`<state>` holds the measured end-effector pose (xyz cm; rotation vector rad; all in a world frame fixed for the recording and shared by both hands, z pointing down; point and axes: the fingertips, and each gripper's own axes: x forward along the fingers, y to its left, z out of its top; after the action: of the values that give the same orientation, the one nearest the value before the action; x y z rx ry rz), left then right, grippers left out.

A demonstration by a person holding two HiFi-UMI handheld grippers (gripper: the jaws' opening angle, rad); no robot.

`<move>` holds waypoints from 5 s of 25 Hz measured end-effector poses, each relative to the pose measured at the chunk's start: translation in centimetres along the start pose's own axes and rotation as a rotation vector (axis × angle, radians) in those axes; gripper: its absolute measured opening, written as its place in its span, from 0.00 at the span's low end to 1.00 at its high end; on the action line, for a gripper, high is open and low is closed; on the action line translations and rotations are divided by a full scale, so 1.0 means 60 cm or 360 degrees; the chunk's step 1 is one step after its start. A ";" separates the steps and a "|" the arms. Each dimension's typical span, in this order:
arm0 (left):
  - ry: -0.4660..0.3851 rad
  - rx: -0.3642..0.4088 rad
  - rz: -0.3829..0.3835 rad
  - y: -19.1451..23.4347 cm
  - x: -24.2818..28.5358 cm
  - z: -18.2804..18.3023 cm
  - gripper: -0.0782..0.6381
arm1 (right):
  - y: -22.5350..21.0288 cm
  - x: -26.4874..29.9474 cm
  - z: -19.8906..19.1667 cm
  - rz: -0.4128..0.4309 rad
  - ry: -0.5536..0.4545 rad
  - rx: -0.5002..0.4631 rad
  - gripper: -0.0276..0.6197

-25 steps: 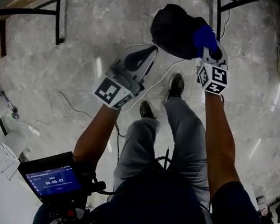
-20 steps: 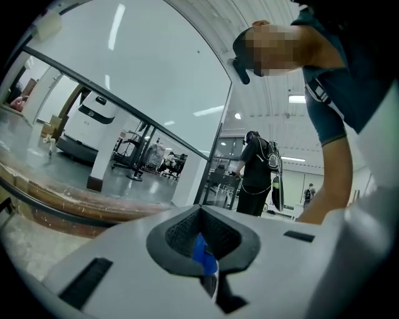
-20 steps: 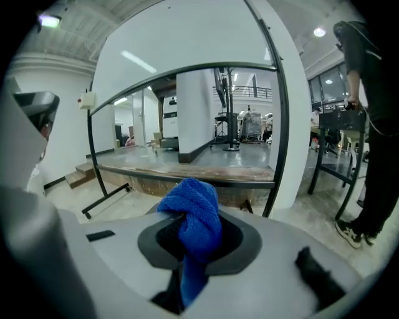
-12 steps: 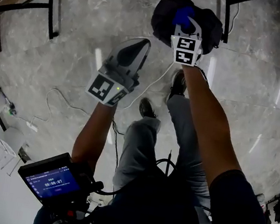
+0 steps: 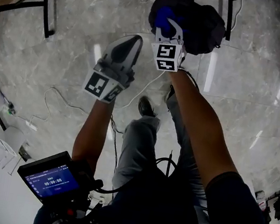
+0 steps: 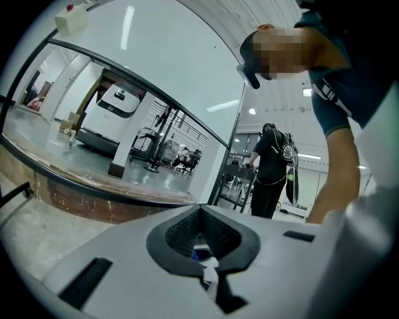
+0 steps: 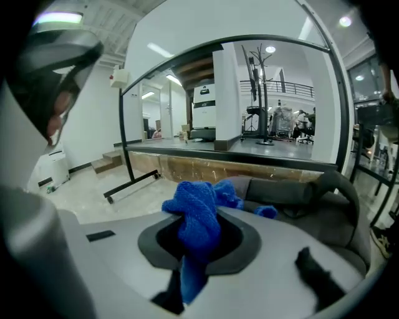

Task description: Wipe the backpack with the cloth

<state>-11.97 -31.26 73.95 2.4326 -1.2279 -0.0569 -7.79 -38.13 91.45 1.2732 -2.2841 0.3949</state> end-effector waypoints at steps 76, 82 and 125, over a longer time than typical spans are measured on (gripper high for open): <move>-0.0023 0.0049 -0.0005 -0.210 -0.149 0.306 0.11 | -0.076 -0.509 0.301 0.0074 -0.0340 0.0296 0.12; -0.0065 0.0097 -0.0021 -0.288 -0.193 0.413 0.11 | -0.068 -0.666 0.458 0.0097 -0.0591 0.0288 0.12; -0.0391 0.0476 -0.0006 -0.874 -0.594 0.591 0.11 | 0.096 -1.445 0.562 0.0213 -0.1195 0.0035 0.12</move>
<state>-1.53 11.94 16.43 2.7499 -1.4253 -0.1910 16.41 10.56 15.75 1.4508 -2.9948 -0.0385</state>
